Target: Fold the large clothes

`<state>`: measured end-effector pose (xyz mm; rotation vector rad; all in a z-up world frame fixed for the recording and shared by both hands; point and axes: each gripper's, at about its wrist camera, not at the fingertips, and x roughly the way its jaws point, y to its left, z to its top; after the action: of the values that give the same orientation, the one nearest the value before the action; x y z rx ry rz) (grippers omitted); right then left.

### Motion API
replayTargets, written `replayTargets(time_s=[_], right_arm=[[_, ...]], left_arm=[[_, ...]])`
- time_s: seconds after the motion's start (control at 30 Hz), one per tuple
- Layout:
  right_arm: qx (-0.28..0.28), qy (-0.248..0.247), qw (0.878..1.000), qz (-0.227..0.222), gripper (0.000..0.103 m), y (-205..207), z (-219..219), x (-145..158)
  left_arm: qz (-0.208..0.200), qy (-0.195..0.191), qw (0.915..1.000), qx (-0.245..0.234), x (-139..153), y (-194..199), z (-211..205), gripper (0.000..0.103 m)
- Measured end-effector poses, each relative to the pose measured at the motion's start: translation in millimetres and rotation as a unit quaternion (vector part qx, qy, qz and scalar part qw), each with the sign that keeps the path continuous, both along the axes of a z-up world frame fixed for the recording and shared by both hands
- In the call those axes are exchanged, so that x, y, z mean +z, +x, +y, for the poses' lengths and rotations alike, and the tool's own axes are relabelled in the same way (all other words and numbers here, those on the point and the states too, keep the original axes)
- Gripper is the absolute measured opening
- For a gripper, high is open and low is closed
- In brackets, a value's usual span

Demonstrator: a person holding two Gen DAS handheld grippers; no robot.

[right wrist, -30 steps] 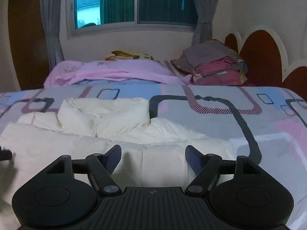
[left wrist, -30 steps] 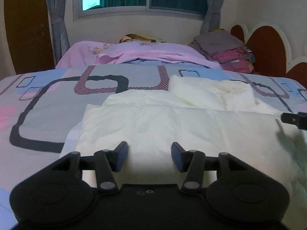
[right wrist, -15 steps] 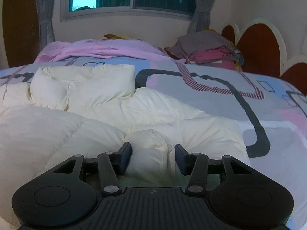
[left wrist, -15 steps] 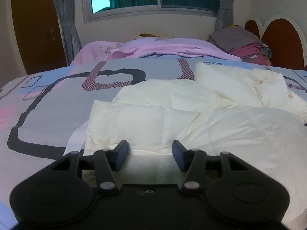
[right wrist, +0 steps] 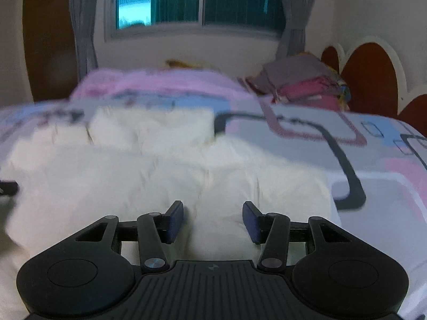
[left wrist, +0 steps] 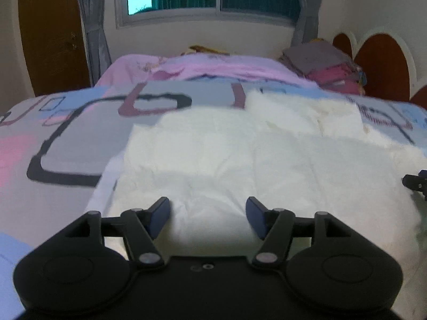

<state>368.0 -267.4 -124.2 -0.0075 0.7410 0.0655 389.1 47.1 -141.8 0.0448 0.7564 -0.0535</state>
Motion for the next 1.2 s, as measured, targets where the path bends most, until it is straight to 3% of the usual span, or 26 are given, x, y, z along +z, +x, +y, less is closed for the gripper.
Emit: replayTargets(time_s=[0.2,0.37,0.43,0.47,0.7,0.83,0.9,1.2], right_arm=[[0.005,0.012,1.0,0.026,0.051,11.5,-2.2,-14.4],[0.023,-0.007,0.999,0.036,0.056,14.4,-0.4,-11.2],[0.007,-0.041,0.998,0.042,0.098,17.3,2.5,-13.2],[0.005,-0.043,0.998,0.046,0.103,19.1,1.7,-15.9],[0.022,0.027,0.997,0.065,0.103,30.0,-16.9,-22.8],[0.031,0.082,0.993,0.074,0.103,27.3,-29.1,-18.9],[0.029,0.08,0.994,0.071,0.103,20.9,-28.6,-9.9],[0.053,0.078,0.996,0.009,0.103,-73.3,-26.8,47.3]], left_arm=[[0.012,0.018,0.9998,0.007,-13.5,5.2,-2.8,0.066],[0.012,0.033,0.9992,0.017,-13.2,5.4,-8.3,0.066],[0.012,0.043,0.9987,0.025,-11.7,4.0,-11.9,0.065],[0.012,0.047,0.9985,0.027,-10.8,2.9,-13.3,0.065],[0.01,0.062,0.9974,0.037,-1.1,-8.8,-20.1,0.066],[0.008,0.045,0.9979,0.045,13.0,-27.1,-17.4,0.067],[0.005,0.04,0.9981,0.046,21.7,-38.4,-13.4,0.068],[-0.012,0.016,0.9993,0.031,58.5,-108.5,19.7,0.081]])
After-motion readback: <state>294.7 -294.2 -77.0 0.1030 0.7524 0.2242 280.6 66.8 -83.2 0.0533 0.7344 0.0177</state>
